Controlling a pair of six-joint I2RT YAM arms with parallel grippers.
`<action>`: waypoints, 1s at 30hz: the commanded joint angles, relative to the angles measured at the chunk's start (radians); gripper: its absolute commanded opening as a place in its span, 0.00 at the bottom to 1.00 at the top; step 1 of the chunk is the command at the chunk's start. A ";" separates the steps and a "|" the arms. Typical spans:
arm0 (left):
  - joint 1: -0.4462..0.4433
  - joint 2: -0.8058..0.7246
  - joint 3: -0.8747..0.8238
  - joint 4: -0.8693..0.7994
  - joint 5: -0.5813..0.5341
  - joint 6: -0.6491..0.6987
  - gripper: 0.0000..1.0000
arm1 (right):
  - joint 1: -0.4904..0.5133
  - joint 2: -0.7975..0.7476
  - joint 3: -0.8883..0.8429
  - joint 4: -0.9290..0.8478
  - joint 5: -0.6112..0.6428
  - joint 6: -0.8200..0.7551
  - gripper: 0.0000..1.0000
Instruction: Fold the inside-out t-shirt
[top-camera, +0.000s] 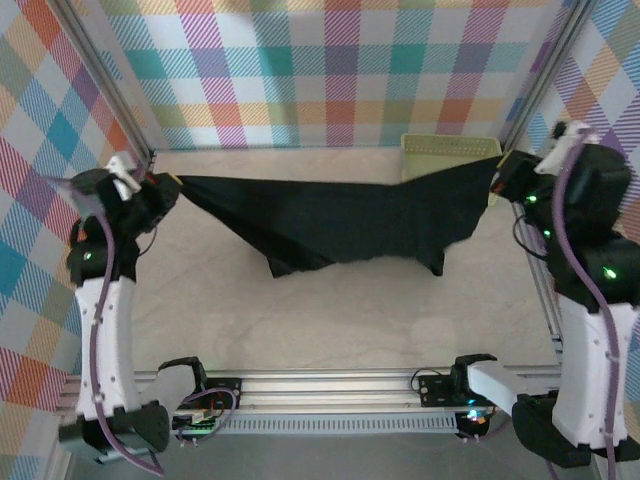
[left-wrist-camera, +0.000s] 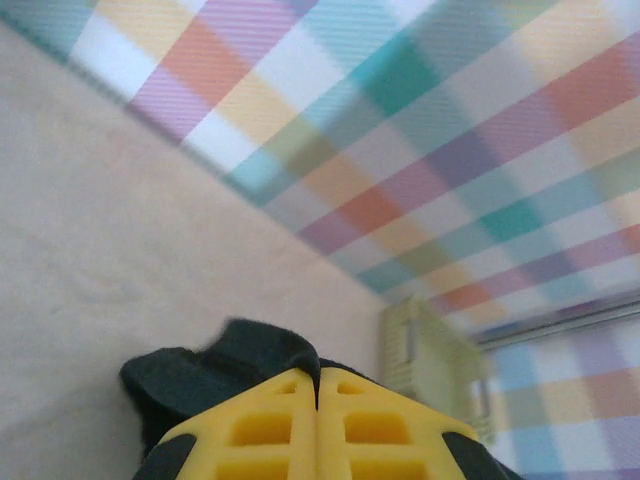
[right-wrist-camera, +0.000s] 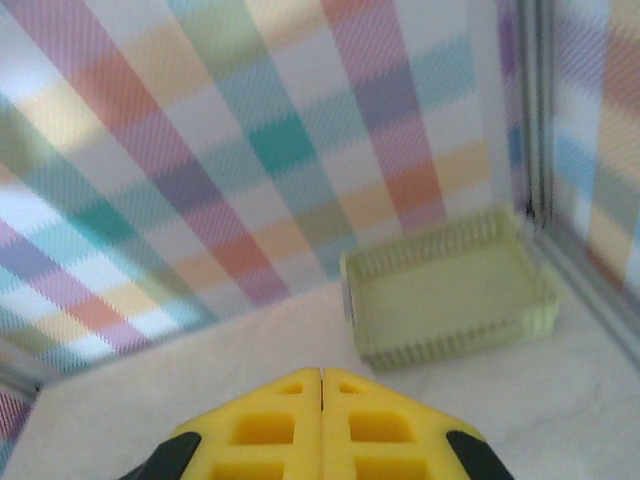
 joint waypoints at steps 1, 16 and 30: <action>0.095 -0.025 -0.007 0.073 0.161 -0.142 0.00 | -0.008 -0.013 0.136 -0.060 0.129 -0.053 0.00; 0.105 0.094 0.139 0.183 0.177 -0.178 0.00 | -0.007 0.043 0.195 0.130 -0.012 -0.019 0.00; 0.004 0.762 0.666 -0.278 -0.136 -0.020 0.00 | -0.007 0.512 0.216 0.273 -0.288 0.020 0.00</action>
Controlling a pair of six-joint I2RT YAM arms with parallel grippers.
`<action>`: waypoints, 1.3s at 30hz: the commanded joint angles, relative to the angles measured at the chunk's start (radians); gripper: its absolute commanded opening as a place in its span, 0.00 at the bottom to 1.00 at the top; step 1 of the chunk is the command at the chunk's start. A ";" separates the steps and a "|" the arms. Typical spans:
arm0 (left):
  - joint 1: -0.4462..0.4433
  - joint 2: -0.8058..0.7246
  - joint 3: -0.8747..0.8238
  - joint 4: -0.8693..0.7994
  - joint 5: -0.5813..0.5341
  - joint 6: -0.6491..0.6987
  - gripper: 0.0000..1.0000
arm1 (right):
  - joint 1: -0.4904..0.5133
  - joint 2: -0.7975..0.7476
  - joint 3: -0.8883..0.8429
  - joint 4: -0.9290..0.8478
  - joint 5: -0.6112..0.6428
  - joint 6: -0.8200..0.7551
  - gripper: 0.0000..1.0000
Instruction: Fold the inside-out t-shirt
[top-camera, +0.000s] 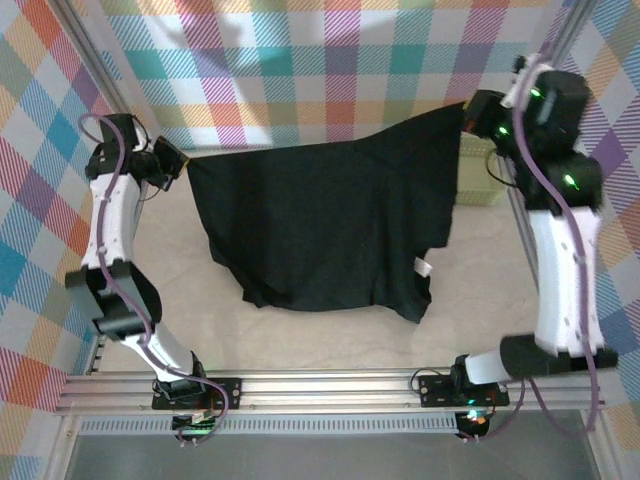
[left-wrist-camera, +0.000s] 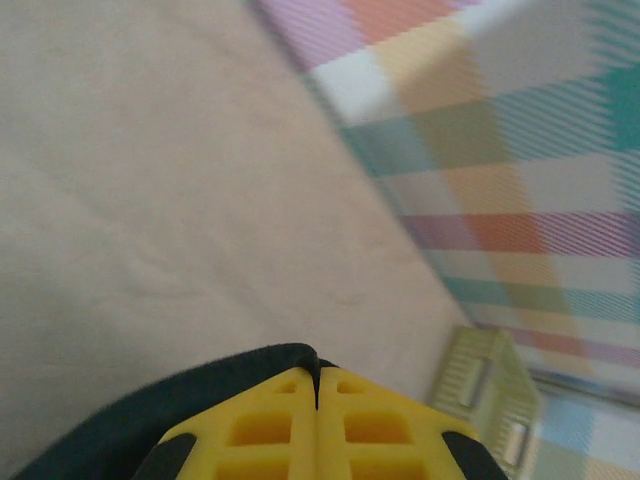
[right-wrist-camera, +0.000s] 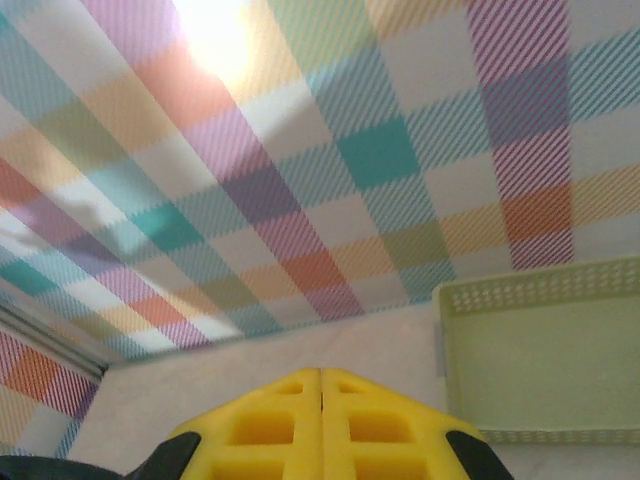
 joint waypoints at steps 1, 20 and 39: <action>0.004 0.027 0.233 -0.065 -0.077 0.028 0.00 | -0.007 0.123 0.102 0.065 -0.063 0.021 0.00; 0.080 -0.144 0.391 0.217 0.025 0.138 0.00 | -0.116 0.204 0.418 0.221 -0.317 0.149 0.00; -0.143 -0.870 -1.141 0.297 -0.189 0.061 0.00 | -0.108 -0.581 -1.271 0.176 -0.407 0.282 0.00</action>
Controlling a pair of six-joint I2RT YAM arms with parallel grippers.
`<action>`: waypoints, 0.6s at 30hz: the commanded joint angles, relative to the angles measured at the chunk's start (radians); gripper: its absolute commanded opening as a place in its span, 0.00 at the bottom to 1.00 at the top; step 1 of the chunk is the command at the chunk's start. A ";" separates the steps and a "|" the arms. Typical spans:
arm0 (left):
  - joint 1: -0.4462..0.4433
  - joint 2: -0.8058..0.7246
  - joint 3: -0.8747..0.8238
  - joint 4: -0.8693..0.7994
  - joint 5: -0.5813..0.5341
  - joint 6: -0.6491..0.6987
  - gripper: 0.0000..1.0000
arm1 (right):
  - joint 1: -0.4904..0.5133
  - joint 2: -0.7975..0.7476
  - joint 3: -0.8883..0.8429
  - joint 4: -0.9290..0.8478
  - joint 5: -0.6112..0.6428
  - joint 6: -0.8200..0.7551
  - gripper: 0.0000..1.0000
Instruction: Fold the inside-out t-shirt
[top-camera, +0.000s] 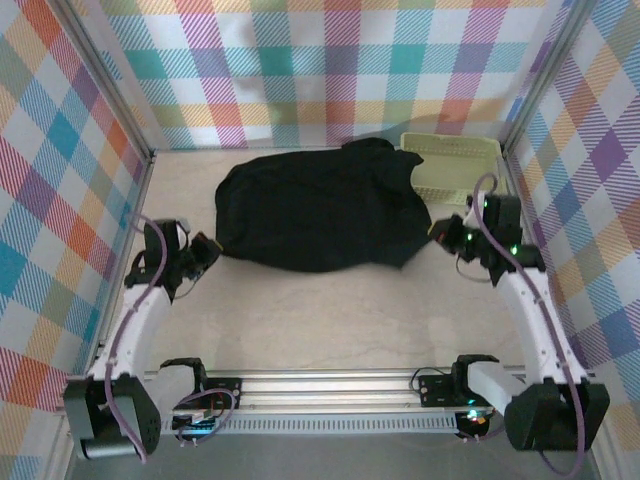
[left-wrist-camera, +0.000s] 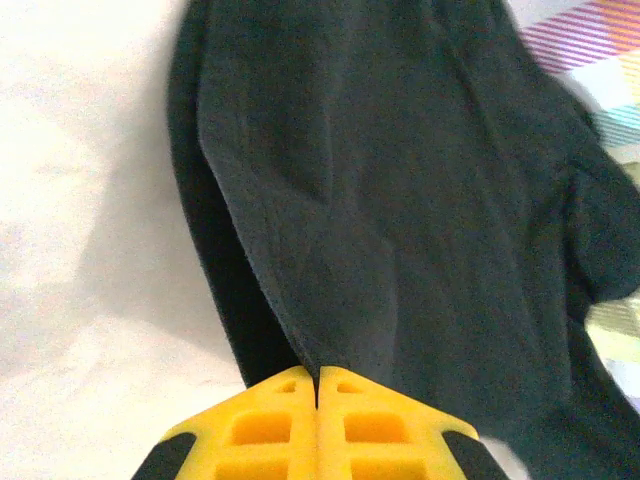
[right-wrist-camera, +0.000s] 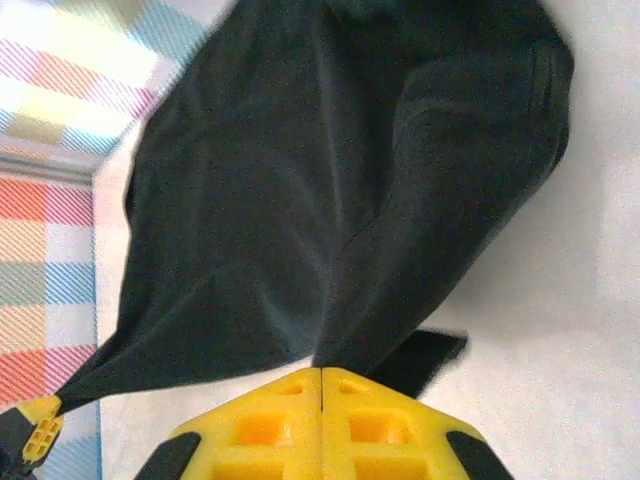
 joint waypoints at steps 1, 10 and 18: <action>0.006 -0.139 -0.076 -0.067 -0.114 -0.010 0.00 | 0.001 -0.131 -0.113 -0.048 -0.026 0.058 0.00; 0.005 -0.427 -0.211 -0.267 -0.252 -0.146 0.00 | -0.001 -0.482 -0.254 -0.335 0.264 0.216 0.00; 0.006 -0.630 -0.222 -0.392 -0.306 -0.207 0.00 | -0.001 -0.696 -0.247 -0.508 0.339 0.330 0.00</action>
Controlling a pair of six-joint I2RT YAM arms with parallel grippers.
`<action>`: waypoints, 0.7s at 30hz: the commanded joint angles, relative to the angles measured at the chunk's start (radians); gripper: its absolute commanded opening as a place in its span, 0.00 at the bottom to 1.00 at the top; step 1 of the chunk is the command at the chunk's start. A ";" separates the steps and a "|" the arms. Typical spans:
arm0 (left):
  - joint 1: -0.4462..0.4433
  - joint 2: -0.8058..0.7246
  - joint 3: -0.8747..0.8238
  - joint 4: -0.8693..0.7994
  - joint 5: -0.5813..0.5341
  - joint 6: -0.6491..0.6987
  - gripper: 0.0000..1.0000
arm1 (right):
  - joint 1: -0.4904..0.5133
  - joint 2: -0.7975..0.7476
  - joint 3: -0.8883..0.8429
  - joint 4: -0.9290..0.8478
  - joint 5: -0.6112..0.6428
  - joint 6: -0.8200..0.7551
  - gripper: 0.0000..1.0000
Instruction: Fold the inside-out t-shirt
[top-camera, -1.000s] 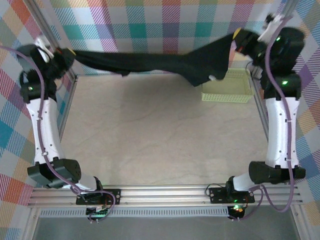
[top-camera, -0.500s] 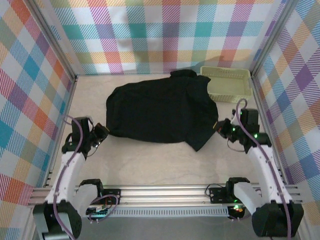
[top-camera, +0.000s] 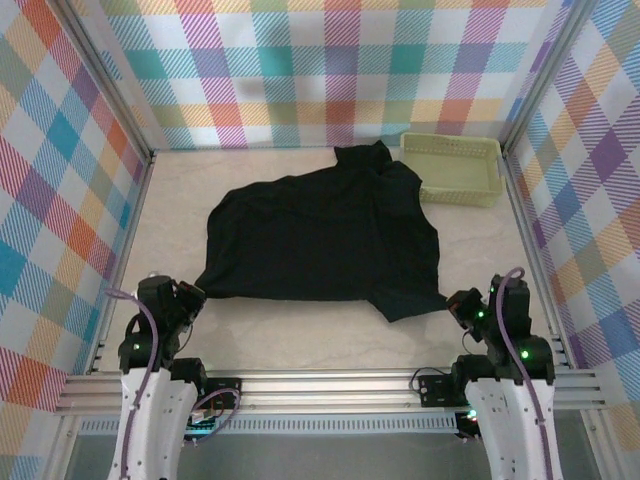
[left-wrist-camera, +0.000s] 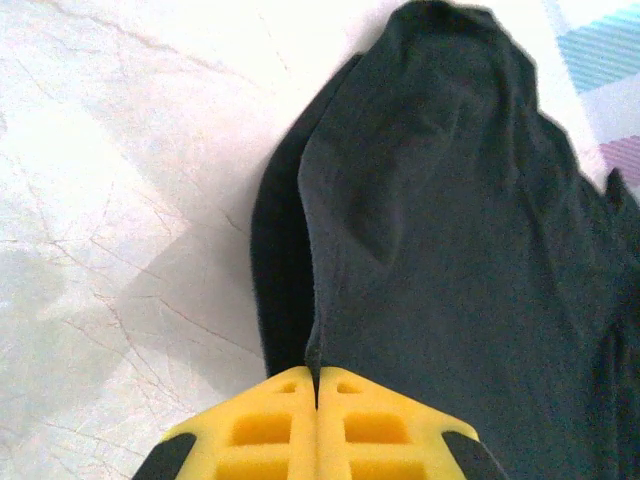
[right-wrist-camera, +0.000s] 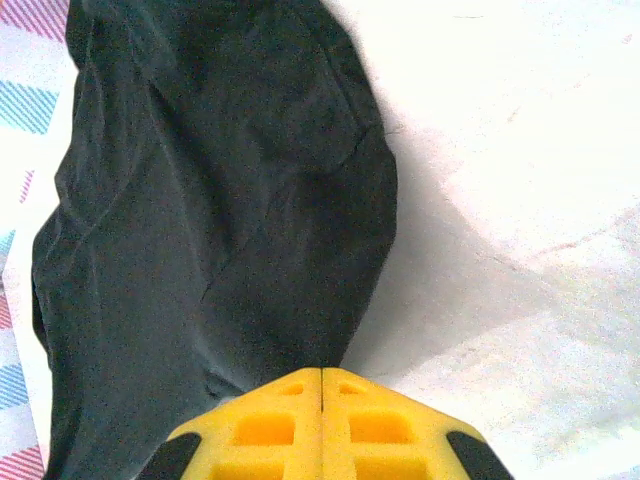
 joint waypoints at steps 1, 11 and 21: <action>0.005 -0.043 -0.015 -0.077 -0.043 -0.045 0.00 | -0.001 -0.047 0.010 -0.108 0.052 0.070 0.00; 0.005 -0.103 -0.022 -0.134 -0.003 -0.107 0.27 | -0.001 -0.085 0.062 -0.195 0.100 0.066 0.07; 0.005 0.160 0.358 -0.048 -0.027 0.000 0.69 | -0.001 0.141 0.321 -0.035 0.183 -0.124 0.68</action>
